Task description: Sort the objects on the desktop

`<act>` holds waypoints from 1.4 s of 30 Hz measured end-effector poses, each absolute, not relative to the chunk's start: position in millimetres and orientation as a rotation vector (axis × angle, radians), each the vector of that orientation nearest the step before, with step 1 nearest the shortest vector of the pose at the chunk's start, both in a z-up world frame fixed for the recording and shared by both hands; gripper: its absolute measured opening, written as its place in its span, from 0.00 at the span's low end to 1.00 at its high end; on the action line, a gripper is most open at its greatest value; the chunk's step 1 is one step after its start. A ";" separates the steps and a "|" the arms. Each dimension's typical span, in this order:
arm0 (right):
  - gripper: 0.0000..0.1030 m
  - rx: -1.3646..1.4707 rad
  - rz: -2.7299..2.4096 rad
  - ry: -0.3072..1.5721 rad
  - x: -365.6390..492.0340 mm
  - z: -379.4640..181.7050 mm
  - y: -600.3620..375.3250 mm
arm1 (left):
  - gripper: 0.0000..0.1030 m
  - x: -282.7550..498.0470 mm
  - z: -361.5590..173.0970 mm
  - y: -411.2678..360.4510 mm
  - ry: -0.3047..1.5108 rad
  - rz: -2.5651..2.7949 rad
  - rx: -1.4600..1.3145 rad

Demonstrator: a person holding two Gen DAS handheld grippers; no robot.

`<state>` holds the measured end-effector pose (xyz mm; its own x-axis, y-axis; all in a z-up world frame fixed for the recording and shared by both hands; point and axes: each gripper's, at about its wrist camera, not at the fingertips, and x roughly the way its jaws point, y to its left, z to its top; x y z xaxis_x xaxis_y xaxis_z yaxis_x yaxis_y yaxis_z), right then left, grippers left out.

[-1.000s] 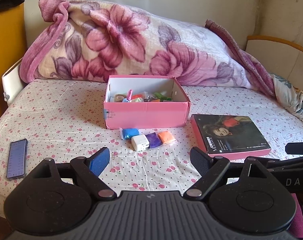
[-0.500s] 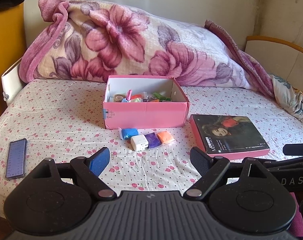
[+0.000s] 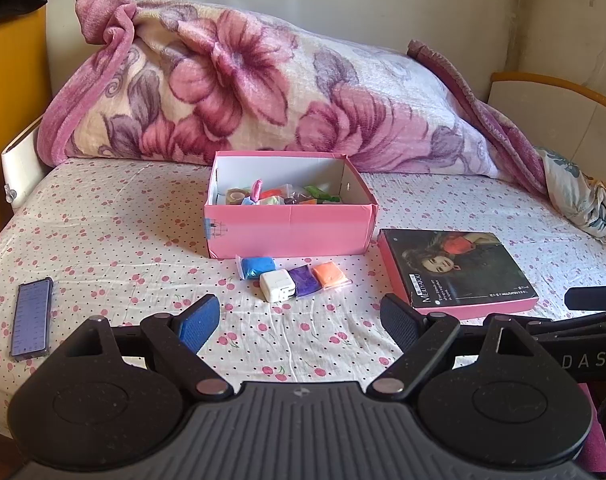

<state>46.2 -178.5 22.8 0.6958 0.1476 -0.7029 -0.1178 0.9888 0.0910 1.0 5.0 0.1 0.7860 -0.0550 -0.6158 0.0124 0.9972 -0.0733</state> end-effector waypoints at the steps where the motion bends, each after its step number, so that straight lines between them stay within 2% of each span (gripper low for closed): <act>1: 1.00 0.039 0.148 0.788 46.4 22.7 -178.4 | 0.85 1.4 -0.3 5.3 0.666 -0.037 -0.066; 20: 1.00 0.035 0.156 0.791 39.2 21.8 -171.4 | 0.85 1.4 1.2 5.4 0.666 -0.039 -0.066; 42: 1.00 0.070 0.216 0.816 79.0 -0.8 -173.6 | 0.85 24.8 -11.6 15.9 0.668 -0.061 -0.101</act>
